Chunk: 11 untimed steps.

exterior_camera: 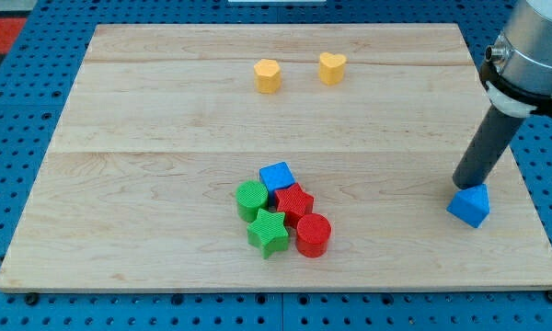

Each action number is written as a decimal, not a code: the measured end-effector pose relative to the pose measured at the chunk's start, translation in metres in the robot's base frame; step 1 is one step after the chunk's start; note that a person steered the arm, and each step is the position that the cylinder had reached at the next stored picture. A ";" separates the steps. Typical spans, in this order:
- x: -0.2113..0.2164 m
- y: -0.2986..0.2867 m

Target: Point your arm to yellow hexagon

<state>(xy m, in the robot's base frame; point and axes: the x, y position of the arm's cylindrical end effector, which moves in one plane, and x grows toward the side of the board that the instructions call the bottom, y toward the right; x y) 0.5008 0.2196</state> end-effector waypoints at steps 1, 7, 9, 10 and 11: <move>0.012 0.000; -0.098 -0.226; -0.174 -0.324; -0.200 -0.316; -0.204 -0.291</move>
